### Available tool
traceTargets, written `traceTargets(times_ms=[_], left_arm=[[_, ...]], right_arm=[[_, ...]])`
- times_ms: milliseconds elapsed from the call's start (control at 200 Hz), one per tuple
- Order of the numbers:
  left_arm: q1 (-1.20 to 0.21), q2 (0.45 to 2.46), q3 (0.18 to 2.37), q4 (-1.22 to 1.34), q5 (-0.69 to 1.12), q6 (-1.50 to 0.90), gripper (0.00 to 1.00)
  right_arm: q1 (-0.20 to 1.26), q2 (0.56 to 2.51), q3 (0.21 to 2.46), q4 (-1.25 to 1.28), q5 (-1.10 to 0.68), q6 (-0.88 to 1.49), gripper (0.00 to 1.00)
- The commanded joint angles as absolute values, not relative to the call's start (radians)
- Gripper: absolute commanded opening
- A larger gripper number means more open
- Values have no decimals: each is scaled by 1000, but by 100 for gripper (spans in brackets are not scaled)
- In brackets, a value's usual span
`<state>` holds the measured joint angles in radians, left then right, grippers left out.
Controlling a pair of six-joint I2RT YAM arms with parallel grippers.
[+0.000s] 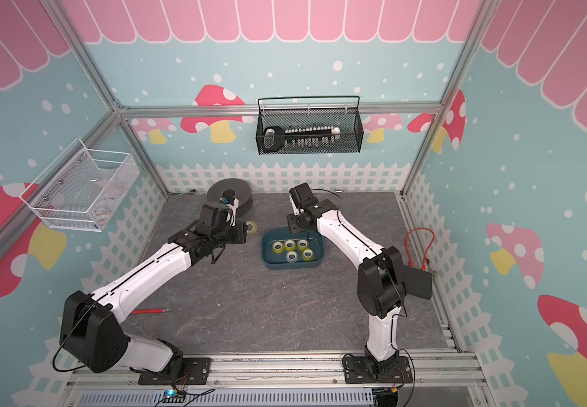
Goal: Put the transparent tape into the storage box
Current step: Place the tape in the storage box.
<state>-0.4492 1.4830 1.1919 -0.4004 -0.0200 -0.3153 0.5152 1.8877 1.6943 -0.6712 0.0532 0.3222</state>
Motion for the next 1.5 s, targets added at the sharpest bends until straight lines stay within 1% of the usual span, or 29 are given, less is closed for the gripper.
traceTargets(times_ms=[0, 60, 120, 220, 450, 976, 1141, 1161, 1271, 1496], left_arm=[[-458, 1543, 1234, -431, 49, -237, 0], [-465, 1577, 1256, -433, 85, -227, 0], [-479, 1612, 1273, -434, 104, -220, 0], [-503, 1669, 1291, -434, 126, -204, 0], [-535, 1776, 1319, -460, 145, -165, 0], [-593, 1947, 1404, -516, 63, -86, 0], [-594, 1976, 1418, -541, 32, -77, 0], [-592, 1977, 1419, -542, 27, -77, 0], [-593, 1979, 1419, -554, 8, -67, 0], [-595, 2006, 1436, -568, 19, -66, 0]], right_arm=[[495, 1848, 1686, -655, 62, 340, 50], [484, 1847, 1687, -655, 64, 341, 52], [474, 1847, 1685, -655, 66, 341, 58], [456, 1848, 1687, -652, 60, 345, 60], [427, 1857, 1686, -645, 44, 350, 60], [393, 1890, 1687, -637, 10, 350, 62], [385, 1889, 1689, -637, 1, 347, 62], [383, 1919, 1689, -636, 0, 347, 62], [379, 1925, 1689, -637, -4, 344, 62], [375, 1937, 1692, -635, -12, 344, 63]])
